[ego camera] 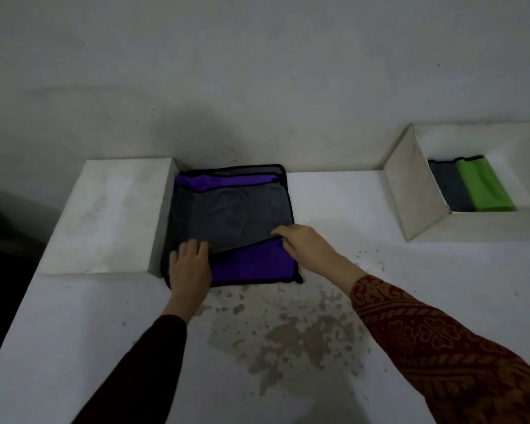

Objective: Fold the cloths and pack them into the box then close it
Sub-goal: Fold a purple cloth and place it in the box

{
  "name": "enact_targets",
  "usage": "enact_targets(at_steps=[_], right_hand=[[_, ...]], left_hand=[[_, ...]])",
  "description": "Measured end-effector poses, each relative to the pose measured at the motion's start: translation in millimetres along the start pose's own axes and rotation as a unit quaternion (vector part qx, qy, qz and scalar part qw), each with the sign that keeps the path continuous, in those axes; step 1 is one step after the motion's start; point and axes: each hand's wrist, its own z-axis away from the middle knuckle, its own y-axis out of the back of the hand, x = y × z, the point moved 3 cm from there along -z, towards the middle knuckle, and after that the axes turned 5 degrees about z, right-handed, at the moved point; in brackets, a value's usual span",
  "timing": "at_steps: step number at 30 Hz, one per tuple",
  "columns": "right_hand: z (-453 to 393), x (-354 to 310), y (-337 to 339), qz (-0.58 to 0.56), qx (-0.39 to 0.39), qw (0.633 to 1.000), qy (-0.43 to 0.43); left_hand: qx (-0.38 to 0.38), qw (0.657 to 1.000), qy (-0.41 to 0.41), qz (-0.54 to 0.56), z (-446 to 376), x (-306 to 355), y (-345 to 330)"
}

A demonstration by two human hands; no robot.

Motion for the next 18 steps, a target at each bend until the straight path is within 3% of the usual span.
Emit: enact_targets(at_steps=[3, 5, 9, 14, 18], right_hand=[[-4, 8, 10, -0.037, 0.038, 0.998, -0.022], [-6, 8, 21, -0.065, 0.063, 0.995, -0.031], [-6, 14, 57, -0.123, 0.142, 0.981, -0.045], [34, 22, 104, -0.104, 0.239, 0.964, -0.047], [114, 35, 121, -0.068, 0.242, 0.967, -0.047]], left_hand=[[-0.023, 1.0, 0.01, -0.004, 0, -20, 4], [-0.024, 0.997, 0.039, 0.057, 0, -28, 14], [0.049, 0.979, 0.075, 0.181, -7, -31, 45], [0.111, 0.957, -0.042, 0.266, 1, -5, 91], [0.049, 0.948, -0.14, 0.283, 47, 32, 100]])
